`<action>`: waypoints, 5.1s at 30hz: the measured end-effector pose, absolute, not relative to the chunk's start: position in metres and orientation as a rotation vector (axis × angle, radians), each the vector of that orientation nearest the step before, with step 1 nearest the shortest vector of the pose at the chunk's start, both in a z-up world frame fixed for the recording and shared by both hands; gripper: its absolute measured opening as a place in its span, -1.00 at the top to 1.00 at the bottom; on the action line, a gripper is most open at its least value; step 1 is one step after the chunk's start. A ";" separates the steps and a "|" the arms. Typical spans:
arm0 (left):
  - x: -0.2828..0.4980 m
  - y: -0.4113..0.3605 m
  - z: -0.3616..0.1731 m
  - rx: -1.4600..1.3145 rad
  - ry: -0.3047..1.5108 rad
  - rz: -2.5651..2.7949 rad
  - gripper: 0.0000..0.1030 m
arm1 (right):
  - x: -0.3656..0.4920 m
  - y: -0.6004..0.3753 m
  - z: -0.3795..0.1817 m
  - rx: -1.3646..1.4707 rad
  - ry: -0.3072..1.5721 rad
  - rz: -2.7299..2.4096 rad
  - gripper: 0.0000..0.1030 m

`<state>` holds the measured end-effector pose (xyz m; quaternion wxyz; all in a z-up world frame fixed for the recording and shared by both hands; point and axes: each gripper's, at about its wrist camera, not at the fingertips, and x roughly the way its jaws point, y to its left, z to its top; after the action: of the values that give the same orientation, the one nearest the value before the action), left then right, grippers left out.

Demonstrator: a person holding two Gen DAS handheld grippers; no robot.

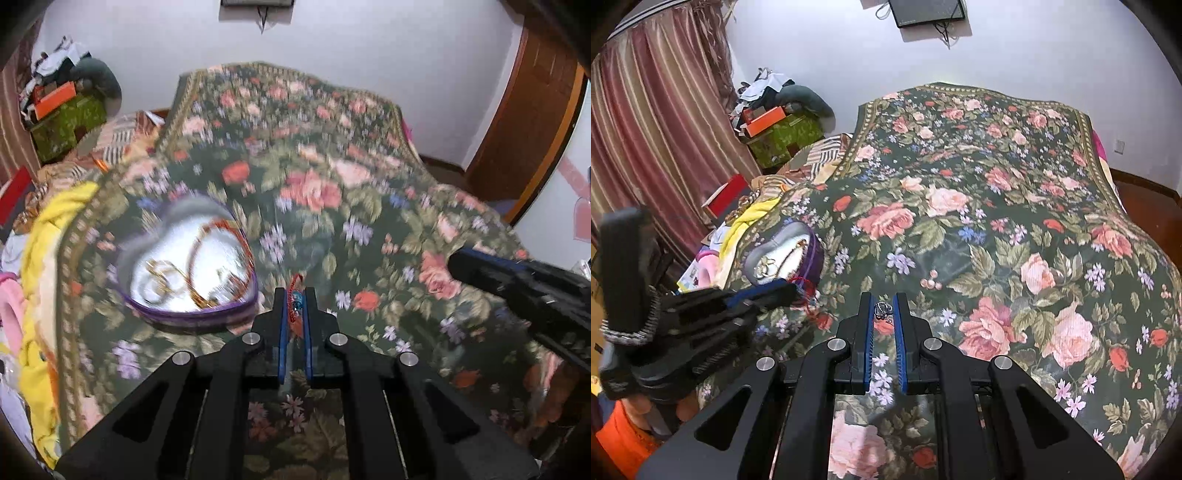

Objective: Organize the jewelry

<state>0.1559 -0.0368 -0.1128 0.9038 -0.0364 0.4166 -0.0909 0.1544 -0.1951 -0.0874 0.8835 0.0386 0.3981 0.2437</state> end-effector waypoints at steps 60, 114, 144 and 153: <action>0.171 0.067 -0.085 -0.139 0.743 -0.167 0.89 | 0.209 -0.057 -0.109 -0.026 0.873 0.687 0.82; 0.047 0.048 0.041 -0.061 0.379 -0.076 0.50 | 0.083 -0.123 0.046 0.045 0.393 0.612 0.54; -0.056 0.040 0.075 -0.068 0.142 0.062 -0.83 | 0.016 -0.138 0.063 0.015 0.209 0.452 -0.97; -0.053 0.039 0.070 -0.063 0.154 0.059 -0.84 | 0.018 -0.140 0.058 0.020 0.230 0.461 -0.97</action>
<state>-0.0531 0.0390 0.0699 0.9961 -0.0314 0.0768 0.0297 0.0180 -0.1399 0.0583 0.9670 0.0100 0.1138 0.2278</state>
